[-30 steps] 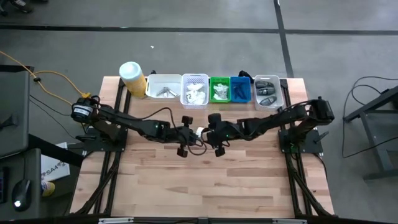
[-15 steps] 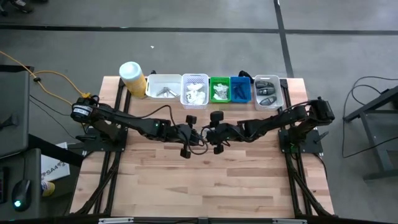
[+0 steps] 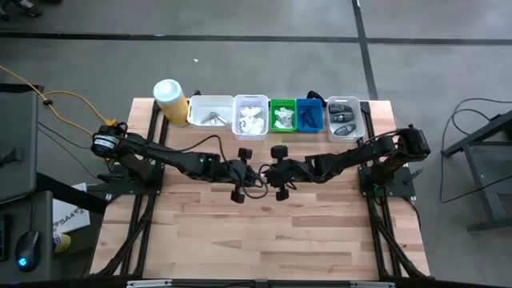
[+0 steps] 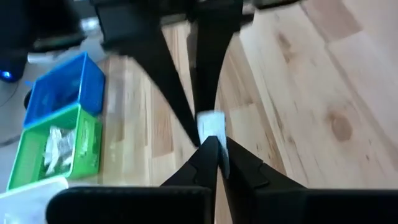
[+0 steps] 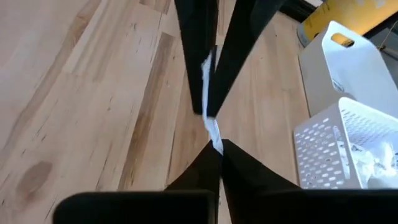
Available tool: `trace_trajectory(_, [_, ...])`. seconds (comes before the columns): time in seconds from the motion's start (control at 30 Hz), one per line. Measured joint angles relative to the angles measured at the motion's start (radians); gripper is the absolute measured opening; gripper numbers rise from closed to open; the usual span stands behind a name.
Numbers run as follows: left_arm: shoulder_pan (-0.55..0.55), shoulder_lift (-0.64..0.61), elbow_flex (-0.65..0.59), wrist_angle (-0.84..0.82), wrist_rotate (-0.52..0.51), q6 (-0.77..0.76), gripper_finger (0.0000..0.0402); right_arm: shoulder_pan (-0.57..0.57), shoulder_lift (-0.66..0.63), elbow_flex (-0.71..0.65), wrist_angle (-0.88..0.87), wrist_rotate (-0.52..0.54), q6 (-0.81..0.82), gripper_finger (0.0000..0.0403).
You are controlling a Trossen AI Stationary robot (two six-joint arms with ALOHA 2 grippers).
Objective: Pick & Place Travel size toiletries
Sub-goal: Put the white bandage into the green bin
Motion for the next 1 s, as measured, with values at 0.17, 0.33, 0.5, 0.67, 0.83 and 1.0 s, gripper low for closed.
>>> trace_trajectory(0.17, [0.000, -0.032, 0.000, -0.054, -0.027, -0.046, 0.0018, -0.002, 0.000, 0.000, -0.013, 0.000, 0.050, 0.0004])
trace_trajectory(0.33, [0.000, -0.048, 0.001, -0.057, 0.061, -0.056, 0.0019, -0.002, 0.000, 0.000, -0.020, -0.002, 0.061, 0.0003])
trace_trajectory(0.5, [0.000, -0.048, 0.001, -0.078, 0.083, -0.040, 0.0061, -0.002, 0.000, 0.000, -0.027, -0.002, 0.082, 0.0003])
trace_trajectory(0.67, [0.000, -0.087, -0.002, -0.183, -0.073, -0.129, 0.0143, -0.008, 0.000, 0.000, -0.049, 0.004, 0.126, 0.0003])
trace_trajectory(0.83, [0.000, -0.205, -0.084, -0.220, -0.129, -0.171, 0.0169, -0.037, -0.013, 0.000, -0.105, 0.037, 0.205, 0.0003])
trace_trajectory(1.0, [0.001, -0.393, -0.319, -0.055, -0.186, -0.179, 0.0156, -0.101, -0.054, 0.000, -0.132, 0.064, 0.264, 0.0003])
